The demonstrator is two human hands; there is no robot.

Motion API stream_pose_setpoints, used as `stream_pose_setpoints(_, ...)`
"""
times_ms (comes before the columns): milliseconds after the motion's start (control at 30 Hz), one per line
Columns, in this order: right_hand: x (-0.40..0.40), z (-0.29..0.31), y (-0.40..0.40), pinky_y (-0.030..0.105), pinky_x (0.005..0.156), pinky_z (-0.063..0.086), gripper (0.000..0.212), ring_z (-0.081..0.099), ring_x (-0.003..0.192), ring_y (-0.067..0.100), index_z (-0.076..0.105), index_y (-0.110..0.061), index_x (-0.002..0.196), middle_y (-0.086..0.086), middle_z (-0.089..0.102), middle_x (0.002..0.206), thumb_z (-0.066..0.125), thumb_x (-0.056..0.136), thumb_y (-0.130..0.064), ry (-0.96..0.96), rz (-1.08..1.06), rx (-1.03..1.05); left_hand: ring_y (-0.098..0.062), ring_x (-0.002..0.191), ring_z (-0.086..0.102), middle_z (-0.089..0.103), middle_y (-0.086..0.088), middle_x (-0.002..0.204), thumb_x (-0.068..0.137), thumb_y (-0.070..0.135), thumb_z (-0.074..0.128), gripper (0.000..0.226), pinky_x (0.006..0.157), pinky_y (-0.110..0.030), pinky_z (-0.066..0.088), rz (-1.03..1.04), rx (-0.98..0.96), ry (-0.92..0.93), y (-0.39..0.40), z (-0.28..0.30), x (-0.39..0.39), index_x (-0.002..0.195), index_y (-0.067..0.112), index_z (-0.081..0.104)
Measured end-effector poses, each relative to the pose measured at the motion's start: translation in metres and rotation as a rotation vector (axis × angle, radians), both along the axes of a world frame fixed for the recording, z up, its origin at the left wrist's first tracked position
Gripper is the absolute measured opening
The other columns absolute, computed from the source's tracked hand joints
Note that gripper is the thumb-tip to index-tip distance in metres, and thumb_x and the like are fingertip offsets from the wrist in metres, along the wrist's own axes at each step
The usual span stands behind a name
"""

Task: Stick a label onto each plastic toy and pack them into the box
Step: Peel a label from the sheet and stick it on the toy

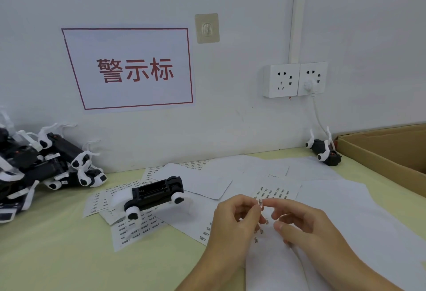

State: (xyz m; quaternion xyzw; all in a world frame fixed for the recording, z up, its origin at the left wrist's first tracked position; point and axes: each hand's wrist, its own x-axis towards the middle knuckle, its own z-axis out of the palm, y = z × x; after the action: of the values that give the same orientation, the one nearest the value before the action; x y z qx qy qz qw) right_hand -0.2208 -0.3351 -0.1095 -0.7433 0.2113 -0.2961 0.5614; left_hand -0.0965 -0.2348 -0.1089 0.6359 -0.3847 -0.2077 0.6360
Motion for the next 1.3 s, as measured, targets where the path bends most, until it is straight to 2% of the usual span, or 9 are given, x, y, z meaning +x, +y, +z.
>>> stream_pose_setpoints(233,0.0013,-0.0005,0.0027,0.023,0.063,0.05,0.042,0.062,0.071,0.006,0.079,-0.038,0.09,-0.004,0.069,0.082,0.066,0.087,0.001,-0.004,-0.042,-0.02,-0.006,0.062,0.062,0.07,-0.002,0.07,0.094,0.011,0.064,0.016,0.058,-0.018,0.047,0.05,0.017,-0.054,-0.0028,-0.0052,0.0015,0.08,0.016,0.069)
stream_pose_setpoints(300,0.0016,-0.0012,0.0046,0.016,0.065,0.049,0.035,0.064,0.076,0.004,0.079,-0.034,0.085,-0.011,0.07,0.08,0.068,0.087,0.0,0.014,-0.153,-0.146,-0.009,0.061,0.062,0.069,-0.001,0.068,0.093,0.011,0.065,0.018,0.055,-0.019,0.047,0.076,0.03,-0.082,-0.0041,-0.0067,0.0004,0.076,0.018,0.067)
stream_pose_setpoints(400,-0.0001,-0.0003,0.006,0.015,0.068,0.048,0.031,0.063,0.08,0.005,0.075,-0.031,0.085,-0.014,0.067,0.074,0.073,0.082,0.0,0.012,-0.296,-0.431,-0.009,0.061,0.062,0.068,0.003,0.065,0.092,0.011,0.064,0.019,0.059,-0.022,0.049,0.06,0.062,-0.143,-0.0054,-0.0078,-0.0003,0.074,0.019,0.066)
stream_pose_setpoints(500,-0.0008,0.0006,0.0077,0.014,0.068,0.045,0.031,0.061,0.081,0.005,0.073,-0.033,0.084,-0.014,0.066,0.072,0.079,0.077,-0.004,0.027,-0.303,-0.535,-0.003,0.062,0.057,0.067,0.005,0.068,0.091,0.013,0.064,0.017,0.06,-0.018,0.045,-0.019,0.099,-0.261,-0.0048,-0.0086,-0.0023,0.076,0.02,0.068)
stream_pose_setpoints(600,-0.0012,0.0004,0.0059,0.014,0.066,0.045,0.031,0.061,0.08,0.005,0.072,-0.033,0.073,-0.015,0.066,0.069,0.082,0.074,-0.003,0.068,-0.297,-0.597,-0.002,0.058,0.052,0.06,0.016,0.063,0.09,0.011,0.066,0.013,0.057,-0.01,0.037,-0.062,0.103,-0.337,-0.004,-0.0086,-0.0049,0.079,0.016,0.07)
stream_pose_setpoints(767,-0.0021,0.0011,0.0047,0.009,0.066,0.042,0.032,0.061,0.078,0.005,0.071,-0.032,0.066,-0.018,0.066,0.072,0.082,0.072,-0.003,0.117,-0.294,-0.583,0.0,0.06,0.054,0.06,0.021,0.064,0.09,0.011,0.066,0.013,0.058,-0.008,0.037,-0.065,0.116,-0.356,-0.0038,-0.0084,-0.0052,0.08,0.016,0.071)
stream_pose_setpoints(1033,-0.0014,-0.0026,0.0017,0.009,0.067,0.043,0.03,0.061,0.079,0.003,0.069,-0.031,0.066,-0.023,0.066,0.074,0.078,0.079,-0.007,0.131,-0.301,-0.485,-0.002,0.061,0.055,0.066,0.01,0.07,0.09,0.012,0.067,0.011,0.059,-0.011,0.039,-0.01,0.102,-0.304,-0.0043,-0.007,-0.0055,0.082,0.016,0.073)
stream_pose_setpoints(1233,0.0002,-0.0047,0.0006,0.011,0.059,0.044,0.024,0.061,0.069,0.001,0.071,-0.029,0.069,-0.021,0.068,0.073,0.074,0.084,-0.011,0.117,-0.281,-0.359,-0.006,0.067,0.06,0.067,0.008,0.073,0.089,0.008,0.063,0.015,0.066,-0.029,0.05,0.016,0.062,-0.206,-0.004,-0.0065,-0.0017,0.08,0.018,0.07)
stream_pose_setpoints(1300,0.0007,-0.0043,0.0007,0.012,0.058,0.044,0.022,0.059,0.062,0.0,0.072,-0.027,0.07,-0.019,0.069,0.073,0.073,0.086,-0.012,0.109,-0.267,-0.307,-0.005,0.068,0.06,0.068,0.007,0.076,0.089,0.009,0.064,0.014,0.066,-0.029,0.051,0.011,0.061,-0.187,-0.0043,-0.0062,-0.002,0.081,0.019,0.07)
